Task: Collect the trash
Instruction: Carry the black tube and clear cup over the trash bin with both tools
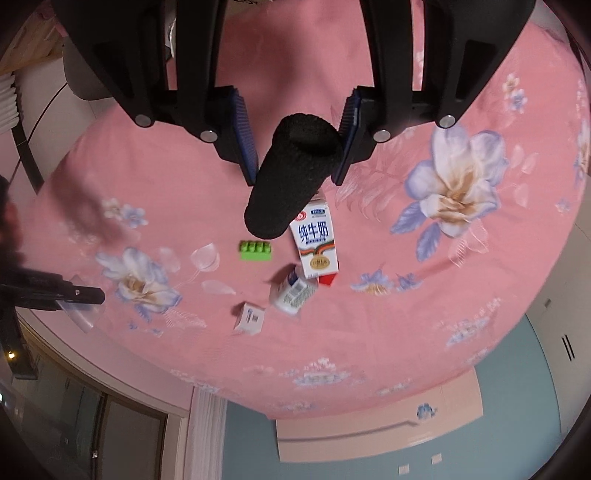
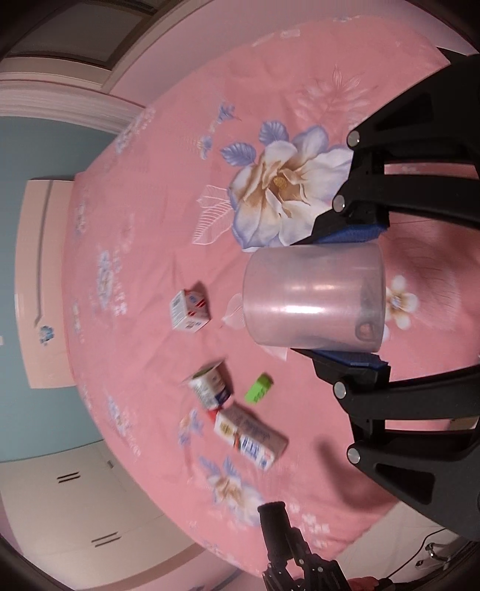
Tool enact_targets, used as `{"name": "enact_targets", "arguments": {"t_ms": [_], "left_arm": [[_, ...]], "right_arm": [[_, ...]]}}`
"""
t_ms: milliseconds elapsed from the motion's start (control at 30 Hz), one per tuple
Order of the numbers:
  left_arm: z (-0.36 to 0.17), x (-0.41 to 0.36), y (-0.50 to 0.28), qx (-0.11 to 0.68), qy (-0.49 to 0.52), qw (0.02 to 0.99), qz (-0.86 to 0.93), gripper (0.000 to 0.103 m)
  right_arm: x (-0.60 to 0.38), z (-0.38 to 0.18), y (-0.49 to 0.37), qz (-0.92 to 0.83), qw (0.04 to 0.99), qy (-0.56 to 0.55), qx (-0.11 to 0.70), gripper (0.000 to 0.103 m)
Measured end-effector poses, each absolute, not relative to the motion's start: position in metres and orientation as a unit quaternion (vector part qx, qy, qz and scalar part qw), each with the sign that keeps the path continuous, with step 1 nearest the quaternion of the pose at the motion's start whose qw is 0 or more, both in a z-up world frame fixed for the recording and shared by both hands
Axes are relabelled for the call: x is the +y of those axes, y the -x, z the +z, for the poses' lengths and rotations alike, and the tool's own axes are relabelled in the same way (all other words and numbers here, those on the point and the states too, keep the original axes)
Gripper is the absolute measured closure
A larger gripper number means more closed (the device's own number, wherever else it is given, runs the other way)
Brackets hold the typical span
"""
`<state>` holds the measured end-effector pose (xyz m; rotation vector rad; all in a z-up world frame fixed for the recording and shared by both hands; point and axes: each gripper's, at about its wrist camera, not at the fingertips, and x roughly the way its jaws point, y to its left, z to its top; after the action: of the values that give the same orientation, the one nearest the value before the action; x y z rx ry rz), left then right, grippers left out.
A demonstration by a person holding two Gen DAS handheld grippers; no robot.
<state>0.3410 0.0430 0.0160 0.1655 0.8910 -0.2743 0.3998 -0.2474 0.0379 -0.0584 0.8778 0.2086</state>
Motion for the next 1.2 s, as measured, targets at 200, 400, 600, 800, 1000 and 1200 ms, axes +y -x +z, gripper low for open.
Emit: {"name": "enact_targets", "arguments": {"t_ms": [200, 400, 600, 800, 1000, 1200], "left_arm": [[0.062, 0.039, -0.297, 0.394, -0.093, 0.907, -0.118, 0.060], [0.091, 0.034, -0.251, 0.368, -0.102, 0.917, -0.118, 0.060], [0.104, 0.033, -0.216, 0.356, -0.094, 0.921, -0.124, 0.060], [0.099, 0.034, -0.192, 0.359, -0.087, 0.920, -0.129, 0.060], [0.079, 0.038, -0.176, 0.374, -0.082, 0.915, -0.128, 0.060], [0.044, 0.038, -0.166, 0.403, -0.088, 0.901, -0.133, 0.060]], "right_arm": [[-0.243, 0.089, -0.343, 0.119, 0.916, 0.033, 0.382, 0.056], [-0.227, 0.122, -0.283, 0.149, 0.923, 0.051, 0.351, 0.056], [-0.206, 0.131, -0.233, 0.181, 0.921, 0.077, 0.338, 0.056], [-0.189, 0.124, -0.199, 0.205, 0.914, 0.091, 0.338, 0.056], [-0.176, 0.101, -0.184, 0.221, 0.903, 0.096, 0.356, 0.056], [-0.165, 0.065, -0.179, 0.230, 0.886, 0.101, 0.391, 0.056]]}}
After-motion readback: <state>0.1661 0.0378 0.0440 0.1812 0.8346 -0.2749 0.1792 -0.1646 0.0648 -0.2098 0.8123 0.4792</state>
